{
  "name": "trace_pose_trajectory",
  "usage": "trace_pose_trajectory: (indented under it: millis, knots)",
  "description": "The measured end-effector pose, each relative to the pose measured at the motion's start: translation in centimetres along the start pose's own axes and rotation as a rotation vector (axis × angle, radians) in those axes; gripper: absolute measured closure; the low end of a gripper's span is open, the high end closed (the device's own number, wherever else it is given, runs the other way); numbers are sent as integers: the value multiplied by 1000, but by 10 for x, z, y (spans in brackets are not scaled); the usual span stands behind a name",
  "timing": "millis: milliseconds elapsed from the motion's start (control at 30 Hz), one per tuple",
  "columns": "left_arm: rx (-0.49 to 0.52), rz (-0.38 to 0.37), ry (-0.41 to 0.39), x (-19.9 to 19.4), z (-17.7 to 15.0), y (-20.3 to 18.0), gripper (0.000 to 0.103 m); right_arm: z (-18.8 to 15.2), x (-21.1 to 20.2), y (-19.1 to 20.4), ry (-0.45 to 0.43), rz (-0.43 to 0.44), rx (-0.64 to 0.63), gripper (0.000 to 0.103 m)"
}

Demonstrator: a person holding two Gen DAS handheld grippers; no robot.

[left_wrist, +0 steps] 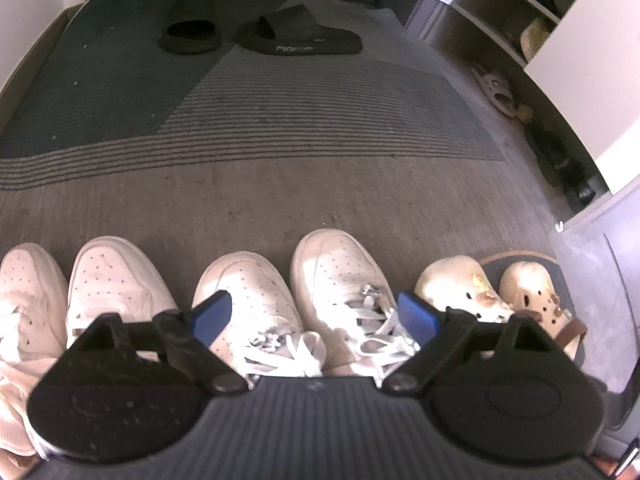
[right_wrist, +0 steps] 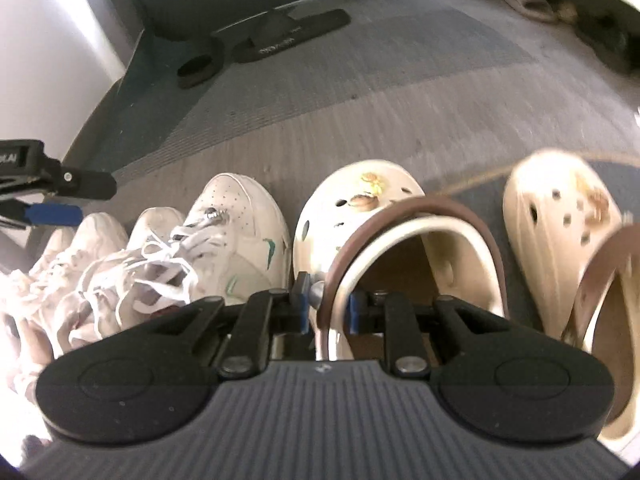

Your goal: Organize scattered shoes

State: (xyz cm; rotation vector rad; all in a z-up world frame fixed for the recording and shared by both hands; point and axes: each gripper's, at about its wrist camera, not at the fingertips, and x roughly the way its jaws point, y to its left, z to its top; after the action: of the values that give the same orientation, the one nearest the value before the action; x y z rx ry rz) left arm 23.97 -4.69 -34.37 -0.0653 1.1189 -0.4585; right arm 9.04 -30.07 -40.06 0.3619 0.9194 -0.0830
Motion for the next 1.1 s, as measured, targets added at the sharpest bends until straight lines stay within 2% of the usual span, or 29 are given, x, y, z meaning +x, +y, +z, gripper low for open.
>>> trace_pose_trajectory:
  millis: [133,233,333,400,433,500,567,633,733,800,900,967,1000,1100]
  knots:
    - [14,-3,7,3,-2,-5,12,-9,16,1,79,48,6,82]
    - [22,-3,6,5,-2,-7,12,-11,17,2,82,63,-18,80]
    - [28,11,-1,8,1,-6,12,-10,15,2,100,74,-36,69]
    - [52,48,-33,10,9,-5,12,-10,6,1,90,53,-61,42]
    - [64,65,-48,11,13,-4,12,-9,-3,0,80,47,-72,37]
    - [73,75,-74,14,29,2,12,-4,-13,-2,78,62,-51,18]
    - [86,109,-105,19,48,7,12,0,-33,-8,73,80,-25,19]
    - [95,122,-114,24,64,10,12,3,-54,-8,34,79,-59,19]
    - [113,152,-139,42,108,9,12,19,-68,-1,-32,71,-141,19]
    - [153,178,-194,51,133,-1,12,33,-68,3,-59,76,-156,19]
    - [125,213,-230,49,151,-15,12,60,-62,12,-123,88,-175,19]
    - [106,237,-252,46,162,-25,12,69,-56,15,-147,66,-170,19]
    - [97,251,-242,40,162,-31,12,79,-52,16,-151,39,-129,19]
    - [72,294,-202,20,161,-51,12,99,-64,10,-151,43,-31,19]
